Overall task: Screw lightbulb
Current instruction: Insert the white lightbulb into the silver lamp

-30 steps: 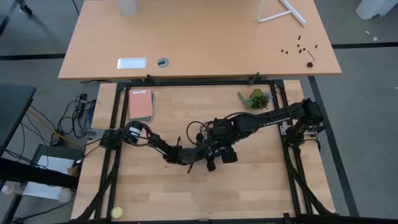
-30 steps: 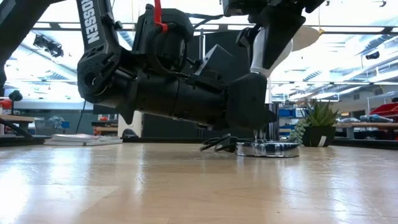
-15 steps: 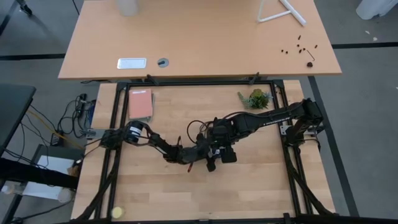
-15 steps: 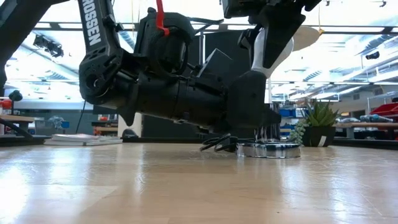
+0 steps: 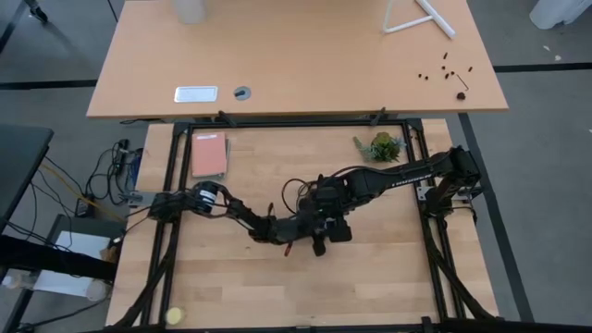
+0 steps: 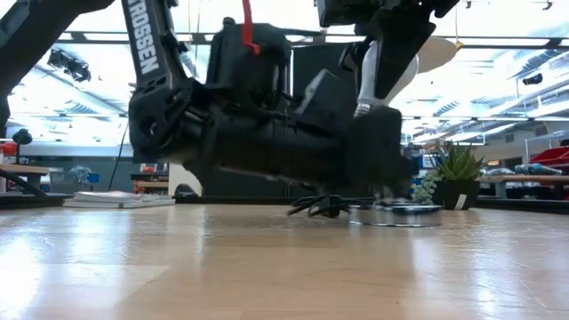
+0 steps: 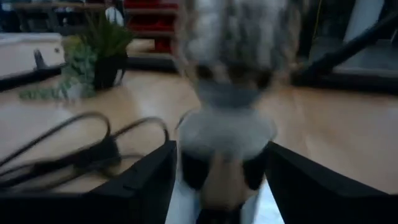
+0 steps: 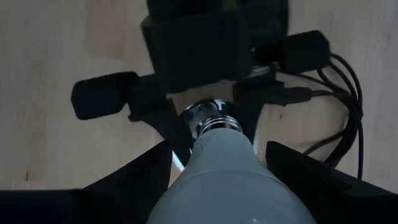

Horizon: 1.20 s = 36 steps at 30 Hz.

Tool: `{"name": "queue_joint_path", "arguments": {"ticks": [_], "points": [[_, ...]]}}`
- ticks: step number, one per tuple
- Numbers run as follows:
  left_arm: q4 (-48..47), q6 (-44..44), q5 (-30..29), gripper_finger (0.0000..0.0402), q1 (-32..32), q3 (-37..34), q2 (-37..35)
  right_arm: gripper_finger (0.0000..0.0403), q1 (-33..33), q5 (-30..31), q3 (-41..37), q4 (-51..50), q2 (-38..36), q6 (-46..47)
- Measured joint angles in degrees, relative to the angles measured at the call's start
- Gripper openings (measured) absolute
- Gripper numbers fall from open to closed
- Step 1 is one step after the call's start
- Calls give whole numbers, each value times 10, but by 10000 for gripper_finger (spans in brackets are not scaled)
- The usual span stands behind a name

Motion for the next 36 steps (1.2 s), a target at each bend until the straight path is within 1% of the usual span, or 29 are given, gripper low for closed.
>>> {"name": "queue_joint_path", "arguments": {"ticks": [4,7,12,17,31,36], "points": [[-13,8,5,238,0,17,8,265,0,-2,-4,-19,0,9],[-14,15,3,231,0,17,7,262,1,-4,-4,-27,0,12],[-17,15,3,203,0,17,7,264,1,-7,-4,-58,0,13],[-17,15,3,182,0,17,7,264,0,-24,-4,-56,0,23],[-17,13,5,188,0,17,7,264,-4,-25,-5,-50,0,32],[-18,13,5,188,0,17,7,265,-8,-29,-37,-41,0,33]]}}
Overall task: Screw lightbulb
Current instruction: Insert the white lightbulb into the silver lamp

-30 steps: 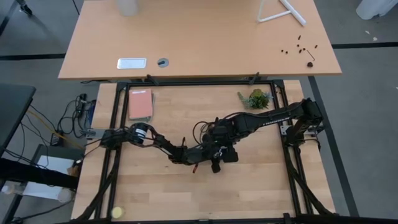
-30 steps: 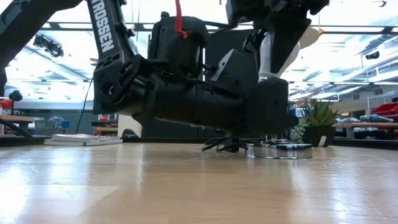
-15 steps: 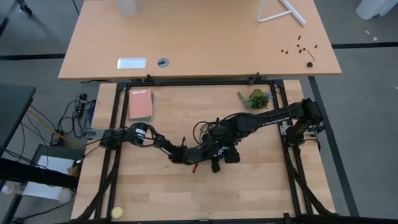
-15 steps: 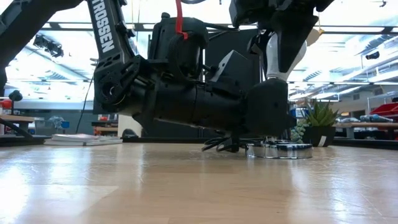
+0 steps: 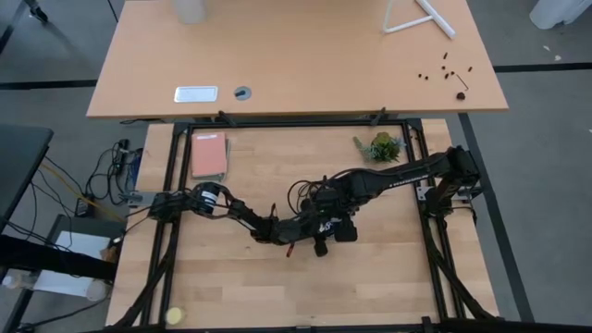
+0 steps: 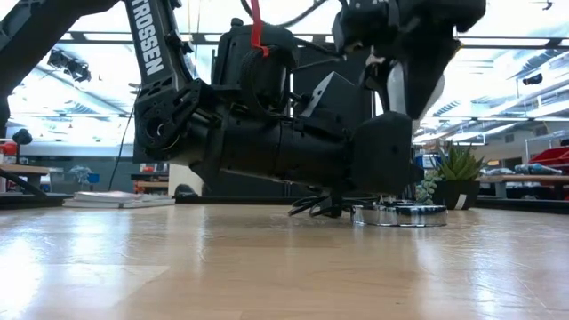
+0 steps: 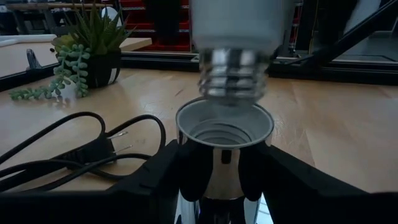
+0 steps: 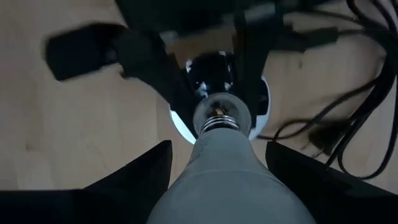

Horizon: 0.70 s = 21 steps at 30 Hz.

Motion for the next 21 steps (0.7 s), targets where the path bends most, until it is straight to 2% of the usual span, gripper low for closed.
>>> {"name": "queue_joint_path", "arguments": {"ticks": [21], "points": [[0,0,2,188,0,0,0,264,-9,-20,-46,57,0,4]]}}
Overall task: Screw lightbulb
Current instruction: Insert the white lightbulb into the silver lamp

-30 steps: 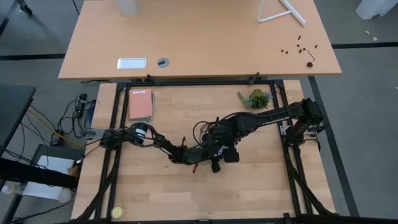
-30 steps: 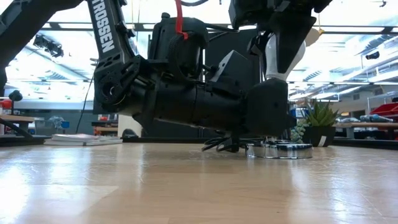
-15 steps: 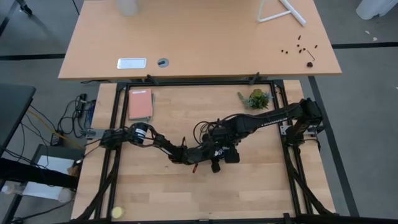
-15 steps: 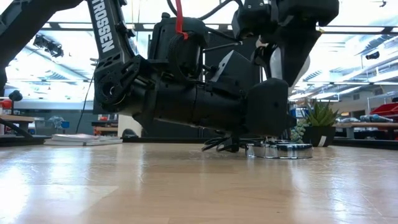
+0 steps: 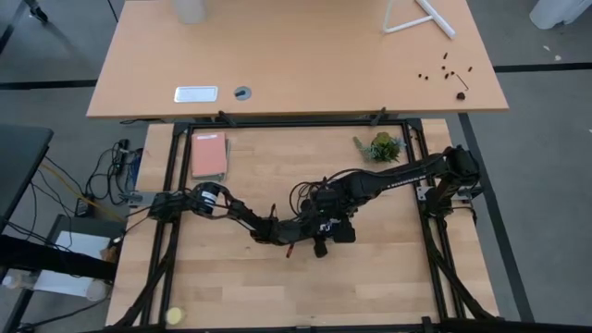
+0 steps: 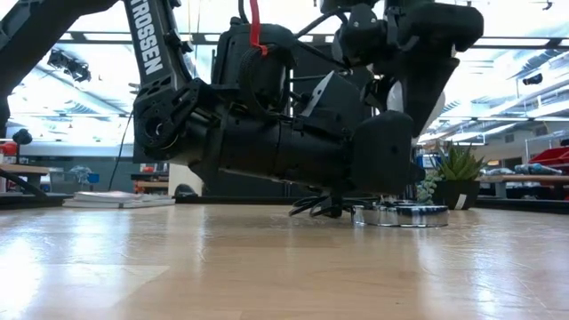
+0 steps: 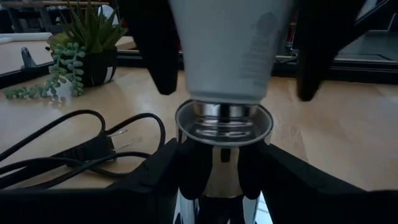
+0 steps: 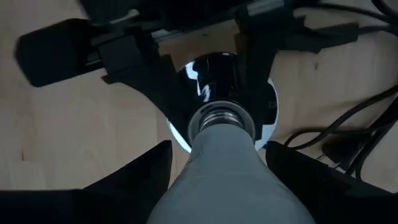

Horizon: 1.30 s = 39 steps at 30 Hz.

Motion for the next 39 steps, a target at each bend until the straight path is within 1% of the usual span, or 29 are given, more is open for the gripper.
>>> {"name": "queue_joint_path", "arguments": {"ticks": [9,12,16,22,35,39], "points": [[0,0,-5,188,0,0,0,264,-1,-1,-5,48,-1,1],[-1,0,-2,188,0,0,0,265,1,0,-5,86,-1,0],[0,0,-1,188,0,0,0,265,5,3,-5,102,-1,-1],[-1,0,1,188,0,0,0,265,6,3,-5,98,-1,-1],[1,-1,-2,188,0,-4,-1,311,10,0,-5,81,-4,-15],[1,-2,-4,188,0,-4,-1,321,10,17,-5,79,-15,-26]]}}
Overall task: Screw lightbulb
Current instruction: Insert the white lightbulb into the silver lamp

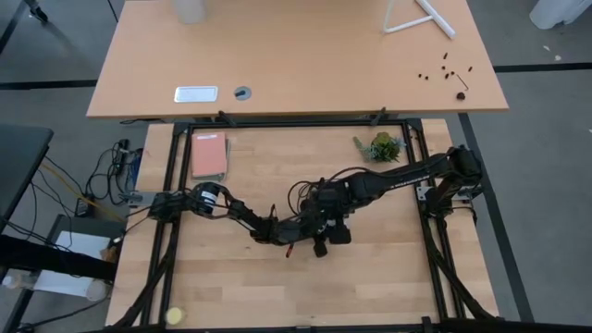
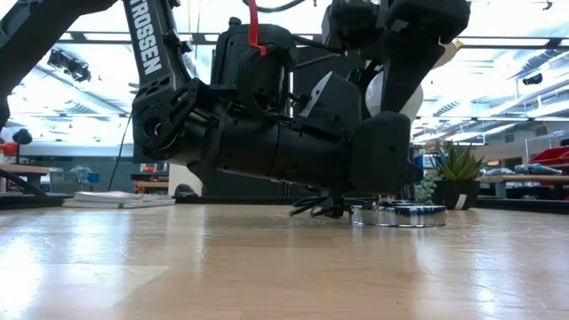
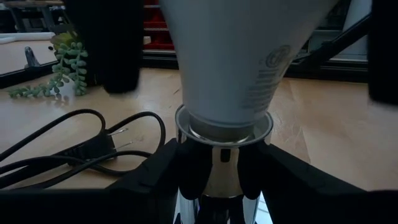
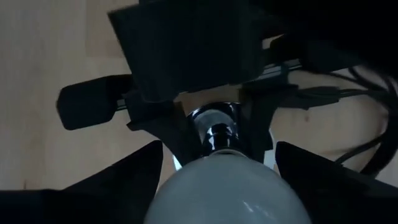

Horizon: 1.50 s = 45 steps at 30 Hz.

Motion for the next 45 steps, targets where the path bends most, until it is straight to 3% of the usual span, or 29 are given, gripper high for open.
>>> {"name": "queue_joint_path", "arguments": {"ticks": [12,19,25,35,45], "points": [[0,0,0,188,0,0,0,332,8,5,0,-26,6,-41],[0,-2,0,188,0,-1,0,316,15,9,12,-32,30,-38],[0,-2,2,188,0,-1,0,303,20,51,37,-47,36,-44],[0,-2,2,188,0,-1,0,276,8,49,39,-62,36,-60],[0,-1,2,188,0,-1,0,253,9,44,39,-63,35,-145]]}}
